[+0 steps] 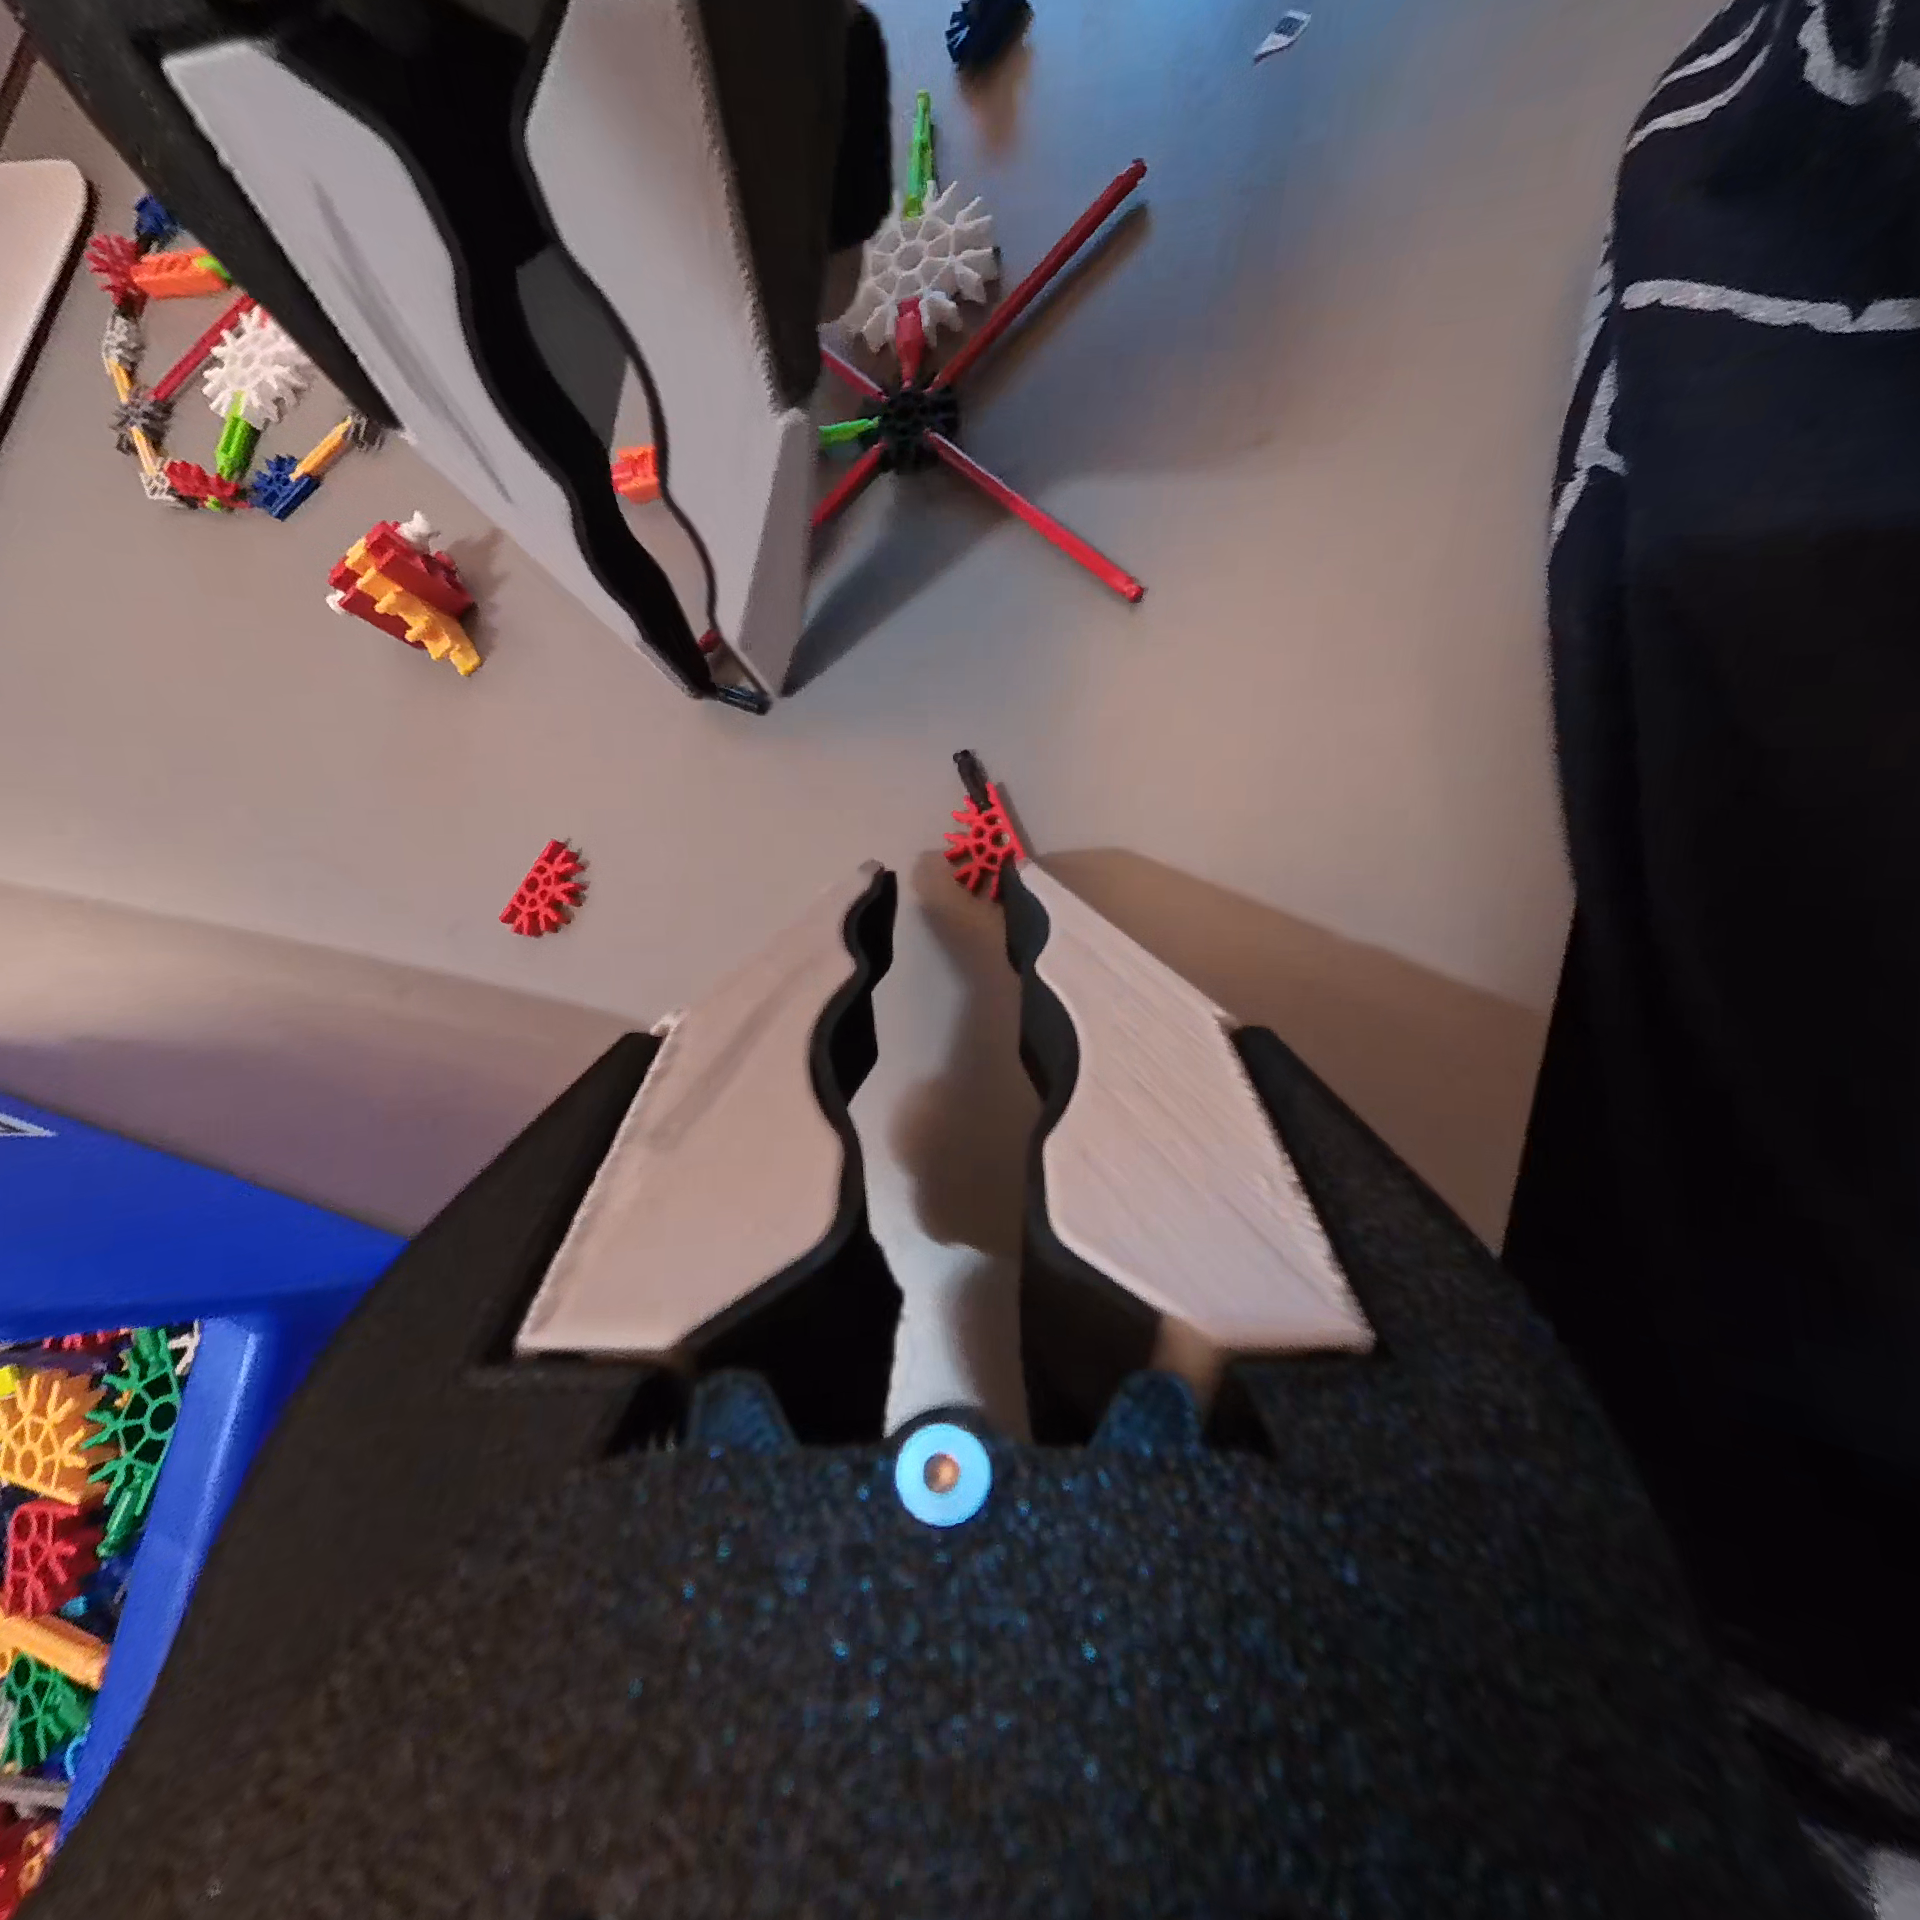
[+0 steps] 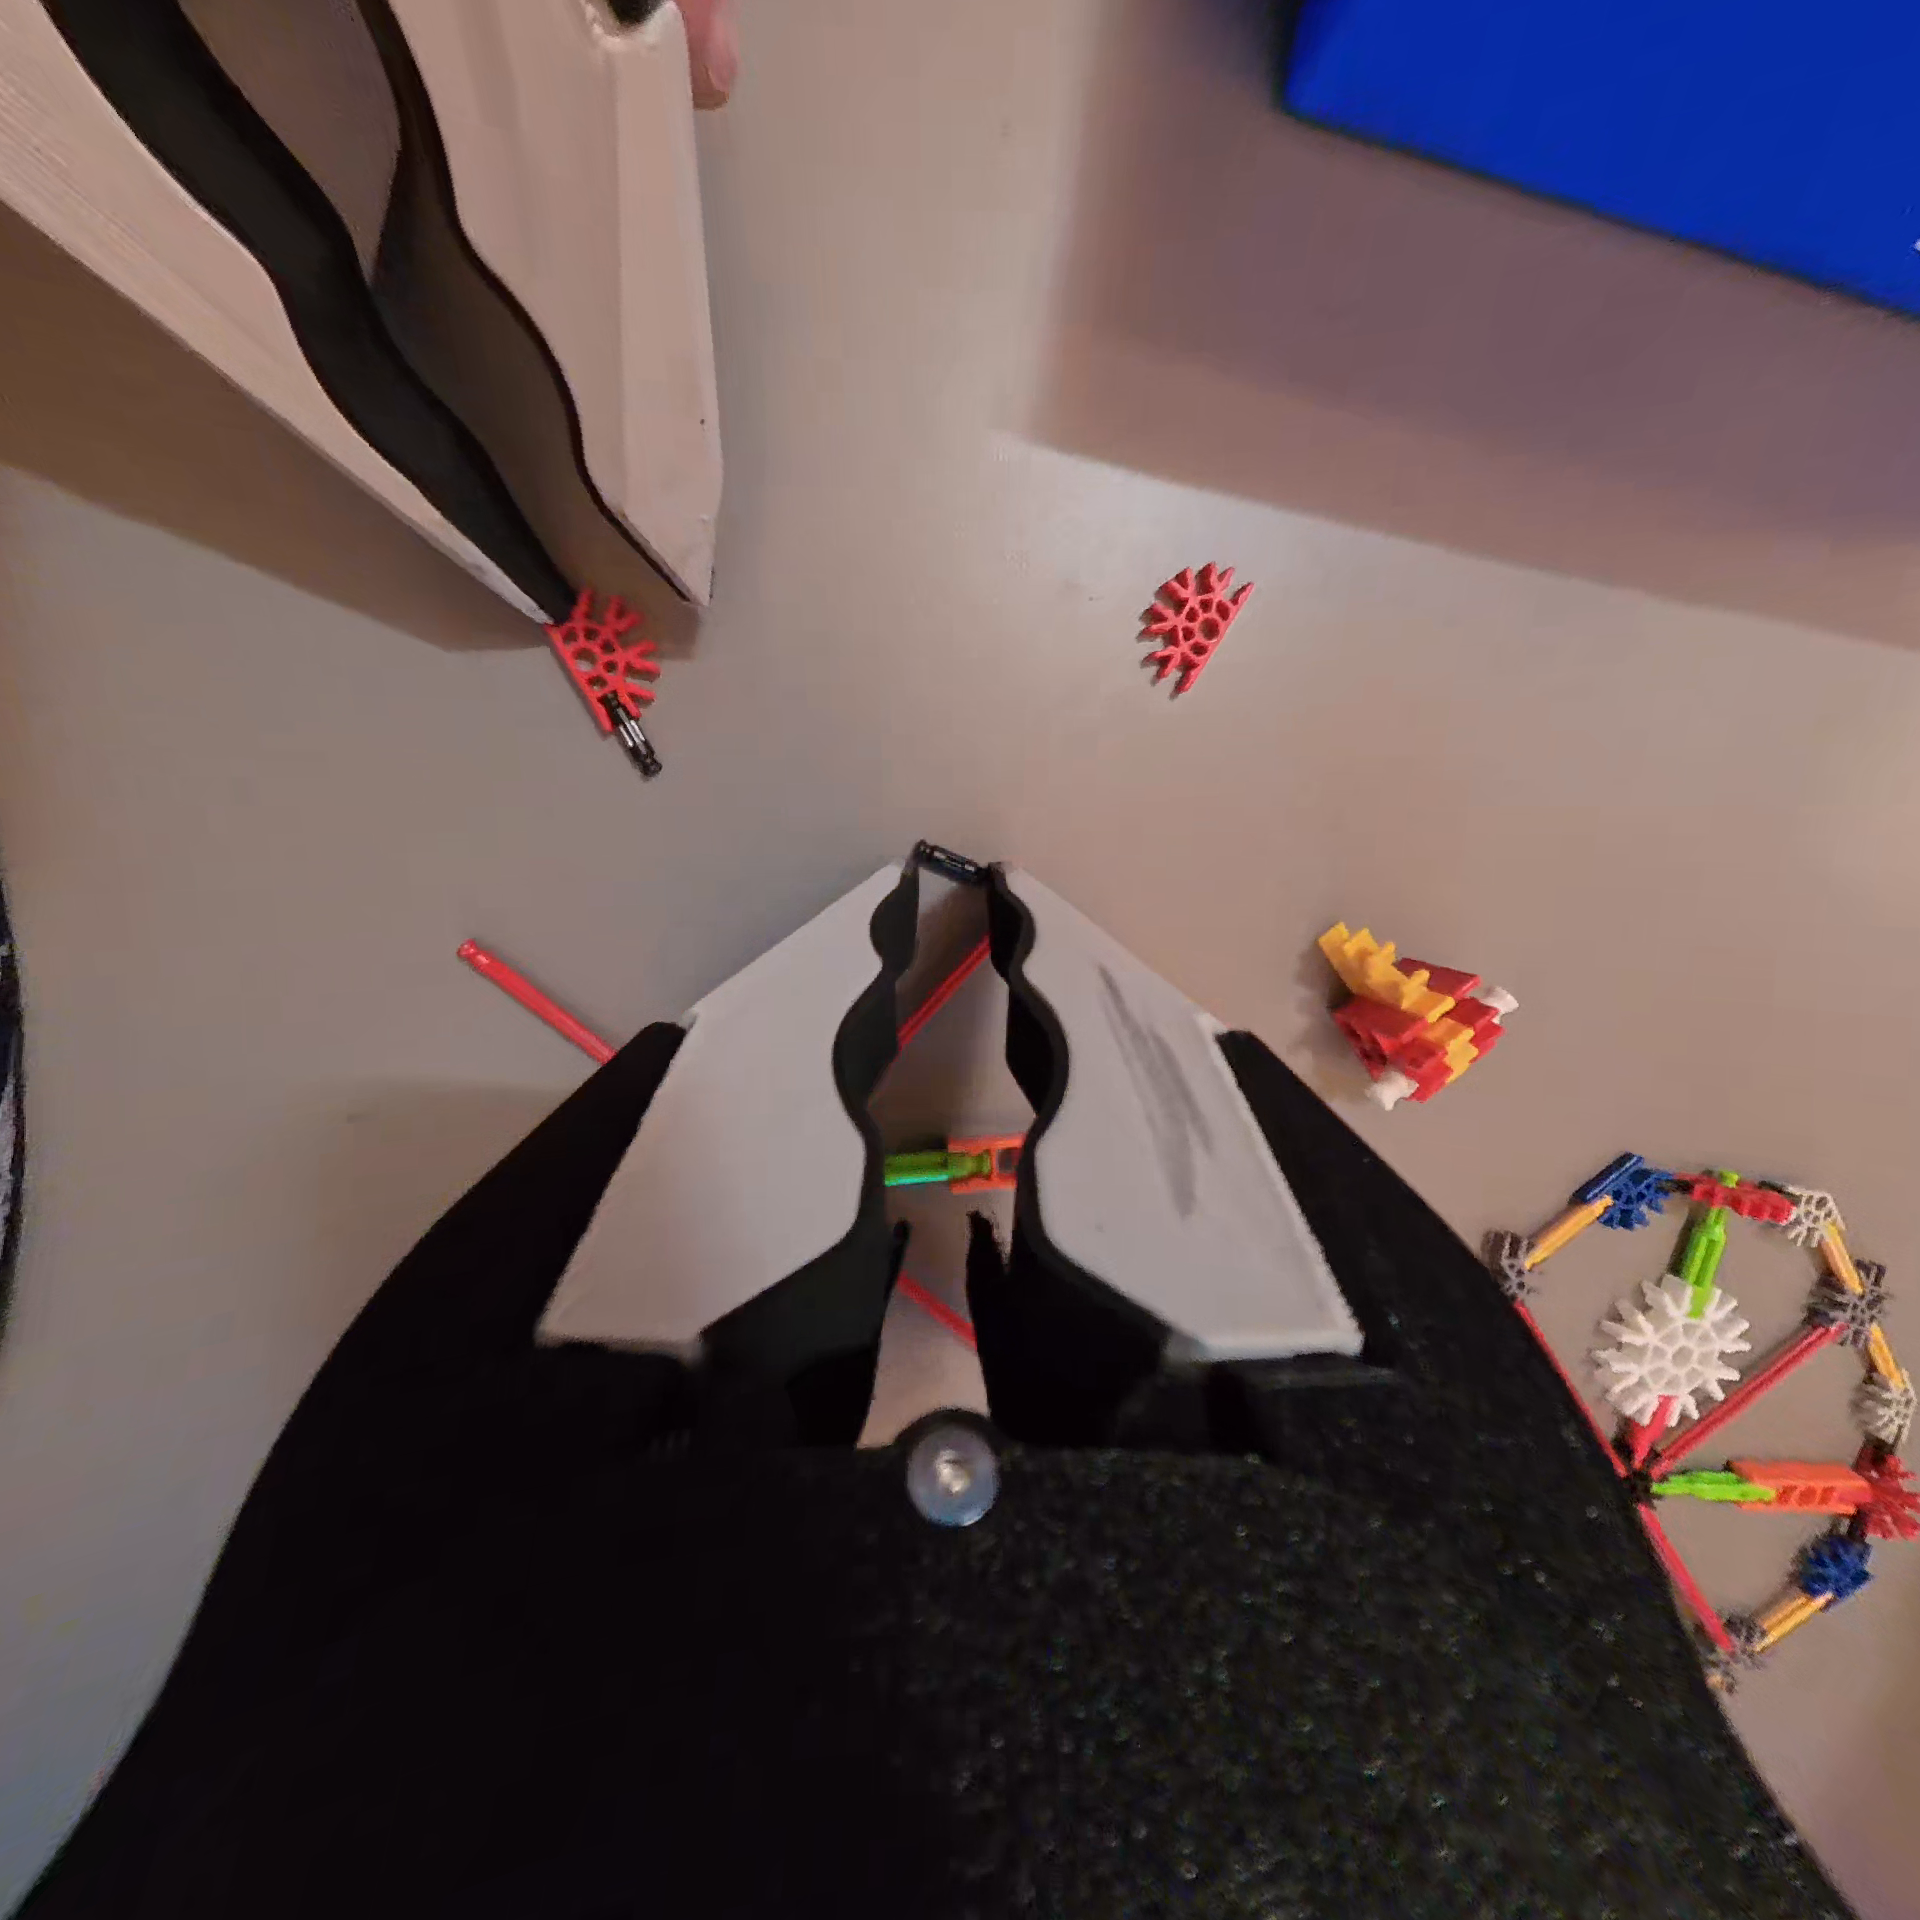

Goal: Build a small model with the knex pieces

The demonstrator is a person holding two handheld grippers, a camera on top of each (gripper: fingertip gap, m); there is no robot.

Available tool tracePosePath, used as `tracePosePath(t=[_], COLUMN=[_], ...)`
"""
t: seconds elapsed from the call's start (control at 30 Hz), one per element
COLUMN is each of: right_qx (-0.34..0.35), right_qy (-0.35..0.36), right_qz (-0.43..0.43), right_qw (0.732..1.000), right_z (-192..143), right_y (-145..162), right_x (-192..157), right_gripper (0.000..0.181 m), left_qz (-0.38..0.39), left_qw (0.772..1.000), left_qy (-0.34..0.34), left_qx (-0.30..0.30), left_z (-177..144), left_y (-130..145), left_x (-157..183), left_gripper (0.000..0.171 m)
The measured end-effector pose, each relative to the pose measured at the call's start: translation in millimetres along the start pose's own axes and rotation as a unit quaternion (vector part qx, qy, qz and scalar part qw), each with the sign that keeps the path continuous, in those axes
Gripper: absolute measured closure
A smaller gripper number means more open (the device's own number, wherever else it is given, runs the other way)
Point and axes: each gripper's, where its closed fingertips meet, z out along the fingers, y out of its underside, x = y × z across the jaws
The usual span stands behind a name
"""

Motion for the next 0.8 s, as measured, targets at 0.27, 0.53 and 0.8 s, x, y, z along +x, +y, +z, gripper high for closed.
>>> tracePosePath(t=[0.27,0.53,0.8], right_qx=[-0.001,0.028,0.090], right_qy=[-0.014,-0.035,-0.119], right_qz=[-0.018,-0.003,-0.012], right_qw=[1.000,0.999,0.989], right_z=[0.8,-7.2,-19.7], right_y=[-1.3,-7.7,-33.5], right_x=[-0.9,-10.7,-67.4], right_gripper=[0.180,0.181,0.181], left_qz=[-0.022,-0.039,-0.045], left_qw=[1.000,0.999,0.999], left_qy=[0.014,0.008,-0.005], left_qx=[0.002,0.009,-0.007], left_z=[-4.7,-13.5,-10.1], left_y=[-0.4,1.7,6.6], left_x=[10.7,4.8,4.2], left_gripper=[0.148,0.145,0.146])
